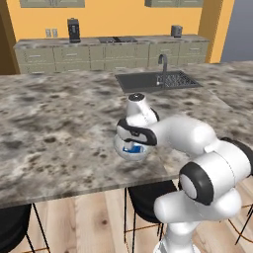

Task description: Open the fridge, grab two sodas, and place both sodas inside the bowl with ice on the dining counter.

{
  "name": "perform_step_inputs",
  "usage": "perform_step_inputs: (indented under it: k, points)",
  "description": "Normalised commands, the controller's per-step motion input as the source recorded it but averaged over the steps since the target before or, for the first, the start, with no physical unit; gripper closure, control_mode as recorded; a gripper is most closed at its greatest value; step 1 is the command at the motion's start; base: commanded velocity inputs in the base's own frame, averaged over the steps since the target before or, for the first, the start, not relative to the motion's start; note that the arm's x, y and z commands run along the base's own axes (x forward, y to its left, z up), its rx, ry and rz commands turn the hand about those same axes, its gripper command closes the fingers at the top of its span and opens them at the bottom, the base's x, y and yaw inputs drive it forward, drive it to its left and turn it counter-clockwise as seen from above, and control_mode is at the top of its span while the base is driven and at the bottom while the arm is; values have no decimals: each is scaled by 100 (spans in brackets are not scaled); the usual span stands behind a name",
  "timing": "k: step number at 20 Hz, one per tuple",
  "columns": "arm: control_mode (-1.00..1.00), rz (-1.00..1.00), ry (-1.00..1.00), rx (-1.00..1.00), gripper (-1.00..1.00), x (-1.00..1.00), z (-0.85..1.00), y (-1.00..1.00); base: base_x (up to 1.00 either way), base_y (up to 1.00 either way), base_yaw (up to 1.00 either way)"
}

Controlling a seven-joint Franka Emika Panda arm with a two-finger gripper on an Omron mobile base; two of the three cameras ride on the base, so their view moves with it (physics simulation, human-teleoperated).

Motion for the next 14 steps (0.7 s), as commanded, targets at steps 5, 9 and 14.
perform_step_inputs:
  k: [5, 9, 14]
  points:
    - [-100, -4, -17, 7, -100, -79, 58, -14, 0, 0, 0]
    - [-100, -18, -16, 22, -100, -100, 46, -33, 0, 0, 0]
    - [-100, -20, -19, 18, -100, -100, 39, -39, 0, 0, 0]
